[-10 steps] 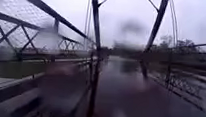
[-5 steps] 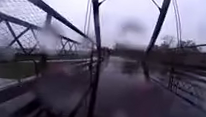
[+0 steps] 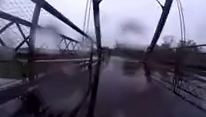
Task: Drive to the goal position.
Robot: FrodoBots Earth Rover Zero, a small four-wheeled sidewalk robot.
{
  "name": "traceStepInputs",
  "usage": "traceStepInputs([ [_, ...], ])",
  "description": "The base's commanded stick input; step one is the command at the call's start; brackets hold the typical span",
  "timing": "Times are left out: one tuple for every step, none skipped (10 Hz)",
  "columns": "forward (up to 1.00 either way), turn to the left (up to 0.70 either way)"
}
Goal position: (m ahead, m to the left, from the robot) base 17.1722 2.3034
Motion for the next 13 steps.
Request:
traceStepInputs([
  [0.7,0.0],
  [0.7,0.0],
  [0.7,0.0],
  [0.7,0.0],
  [0.7,0.0],
  [0.7,-0.01],
  [0.7,-0.21],
  [0.7,-0.31],
  [0.7,-0.35],
  [0.7,-0.35],
  [0.7,-0.34],
  [0.7,-0.31],
  [0.7,-0.22],
])
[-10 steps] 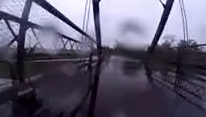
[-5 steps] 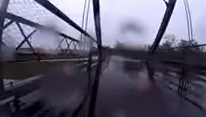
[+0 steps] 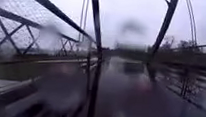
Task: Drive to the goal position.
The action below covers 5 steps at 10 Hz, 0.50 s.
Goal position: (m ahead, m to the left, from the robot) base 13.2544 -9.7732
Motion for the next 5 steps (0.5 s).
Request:
traceStepInputs([
  [0.7,-0.08],
  [0.7,0.0],
  [0.7,0.0],
  [0.7,-0.14],
  [0.7,-0.24],
])
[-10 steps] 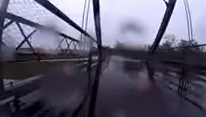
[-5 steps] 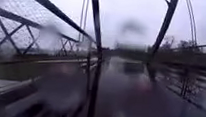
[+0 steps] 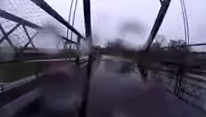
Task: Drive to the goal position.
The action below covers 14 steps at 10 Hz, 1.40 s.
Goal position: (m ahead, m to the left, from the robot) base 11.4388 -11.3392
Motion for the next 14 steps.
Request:
traceStepInputs([
  [0.7,-0.33],
  [0.7,-0.29],
  [0.7,-0.09],
  [0.7,0.0],
  [0.7,0.0],
  [0.7,0.0],
  [0.7,0.0],
  [0.7,0.0],
  [0.7,0.0],
  [0.7,0.0],
  [0.7,0.0],
  [0.7,0.0],
  [0.7,0.0],
  [0.7,0.0],
])
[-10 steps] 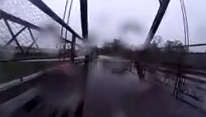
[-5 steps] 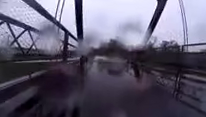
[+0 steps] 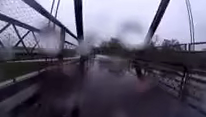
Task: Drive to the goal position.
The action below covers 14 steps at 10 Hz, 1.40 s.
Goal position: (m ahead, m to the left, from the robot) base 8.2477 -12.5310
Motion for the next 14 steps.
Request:
traceStepInputs([
  [0.7,0.0],
  [0.7,0.0],
  [0.7,0.0],
  [0.7,0.0],
  [0.7,0.0],
  [0.7,0.0],
  [0.7,0.0],
  [0.7,0.0],
  [0.7,0.0],
  [0.7,0.0],
  [0.7,0.0],
  [0.7,0.0],
  [0.7,0.0],
  [0.7,0.0],
])
